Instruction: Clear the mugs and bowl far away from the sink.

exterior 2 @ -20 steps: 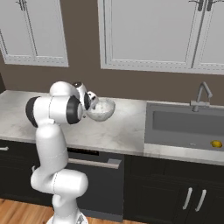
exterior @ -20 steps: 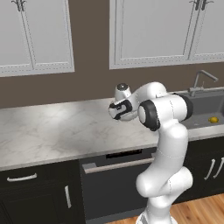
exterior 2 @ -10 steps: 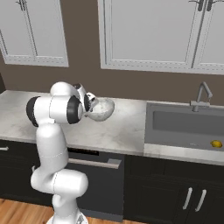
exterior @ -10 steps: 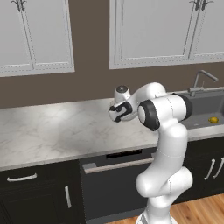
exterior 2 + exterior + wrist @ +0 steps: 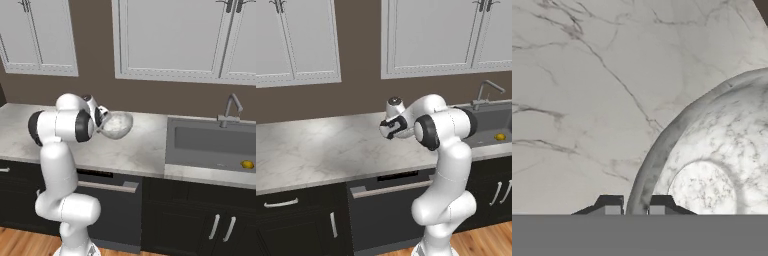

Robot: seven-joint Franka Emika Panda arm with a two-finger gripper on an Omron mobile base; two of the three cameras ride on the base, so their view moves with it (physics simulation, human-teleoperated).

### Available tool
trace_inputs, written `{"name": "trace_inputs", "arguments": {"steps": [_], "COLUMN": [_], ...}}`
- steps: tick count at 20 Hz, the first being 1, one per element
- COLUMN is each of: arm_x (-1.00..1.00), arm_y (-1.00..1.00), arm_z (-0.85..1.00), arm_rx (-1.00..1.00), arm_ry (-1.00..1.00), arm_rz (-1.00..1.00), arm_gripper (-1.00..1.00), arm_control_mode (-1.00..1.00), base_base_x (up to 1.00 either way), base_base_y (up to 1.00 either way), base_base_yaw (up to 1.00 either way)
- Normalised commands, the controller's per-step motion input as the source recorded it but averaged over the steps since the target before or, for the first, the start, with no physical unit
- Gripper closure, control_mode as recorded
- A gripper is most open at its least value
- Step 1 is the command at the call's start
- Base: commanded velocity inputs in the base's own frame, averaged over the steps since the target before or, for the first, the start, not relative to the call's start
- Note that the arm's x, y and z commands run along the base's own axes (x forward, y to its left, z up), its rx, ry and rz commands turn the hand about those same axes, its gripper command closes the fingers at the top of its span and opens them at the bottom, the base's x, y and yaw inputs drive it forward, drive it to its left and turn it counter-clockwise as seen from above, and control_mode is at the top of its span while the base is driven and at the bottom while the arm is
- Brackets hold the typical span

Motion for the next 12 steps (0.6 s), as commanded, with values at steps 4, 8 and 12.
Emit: {"name": "trace_inputs", "arguments": {"steps": [4,8,12], "arm_x": [-0.37,-0.49,-0.59], "arm_y": [0.04,0.08,0.17], "arm_z": [0.84,0.98,0.97], "arm_rx": [0.0,0.0,0.0], "arm_ry": [0.0,0.01,0.04], "arm_rz": [0.01,0.03,0.04], "arm_gripper": [1.0,1.0,1.0], "arm_control_mode": [-1.0,-1.0,-1.0], "base_base_x": [0.0,0.0,0.0], "base_base_y": [0.0,0.0,0.0], "base_base_yaw": [0.0,0.0,0.0]}}
